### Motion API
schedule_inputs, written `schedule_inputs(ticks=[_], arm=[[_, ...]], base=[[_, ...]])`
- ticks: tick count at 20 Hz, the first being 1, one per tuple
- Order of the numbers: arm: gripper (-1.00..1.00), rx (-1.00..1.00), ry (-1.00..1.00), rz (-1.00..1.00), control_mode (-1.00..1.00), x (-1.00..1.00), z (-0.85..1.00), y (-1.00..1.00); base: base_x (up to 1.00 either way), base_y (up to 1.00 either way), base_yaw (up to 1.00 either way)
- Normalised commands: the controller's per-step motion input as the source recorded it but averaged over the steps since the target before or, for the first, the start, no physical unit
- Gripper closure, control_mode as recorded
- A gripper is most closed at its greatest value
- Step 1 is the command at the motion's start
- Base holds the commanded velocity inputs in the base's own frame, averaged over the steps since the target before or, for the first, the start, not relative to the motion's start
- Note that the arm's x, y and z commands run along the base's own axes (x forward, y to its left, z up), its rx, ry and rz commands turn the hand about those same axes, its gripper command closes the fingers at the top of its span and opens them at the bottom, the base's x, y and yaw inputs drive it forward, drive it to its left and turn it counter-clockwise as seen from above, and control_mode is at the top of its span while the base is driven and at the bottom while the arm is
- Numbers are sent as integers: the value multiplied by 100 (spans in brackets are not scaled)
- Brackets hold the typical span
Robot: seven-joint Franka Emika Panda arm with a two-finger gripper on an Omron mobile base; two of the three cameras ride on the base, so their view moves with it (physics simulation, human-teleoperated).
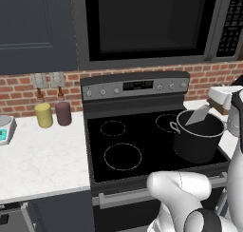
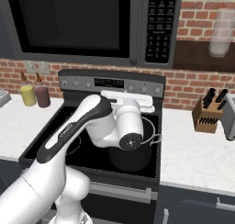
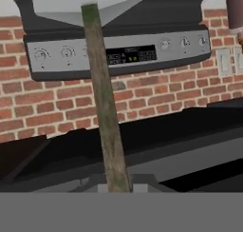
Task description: Put the lemon and lemon in the pot. Retrieve the spatula and lightly stir the vegetables in the pot.
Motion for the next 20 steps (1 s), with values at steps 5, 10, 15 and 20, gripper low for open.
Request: schedule_inputs(ticks=[5, 10, 15, 20], arm=[[100, -2, 0, -2, -100, 5, -22, -8], [100, -4, 0, 0, -100, 9, -2, -6], [100, 0, 0, 0, -100, 14, 0, -14], [100, -2, 5, 0, -100, 17, -25, -20]], base=[[0, 0, 0], [0, 0, 0], [0, 0, 0], [0, 0, 0]])
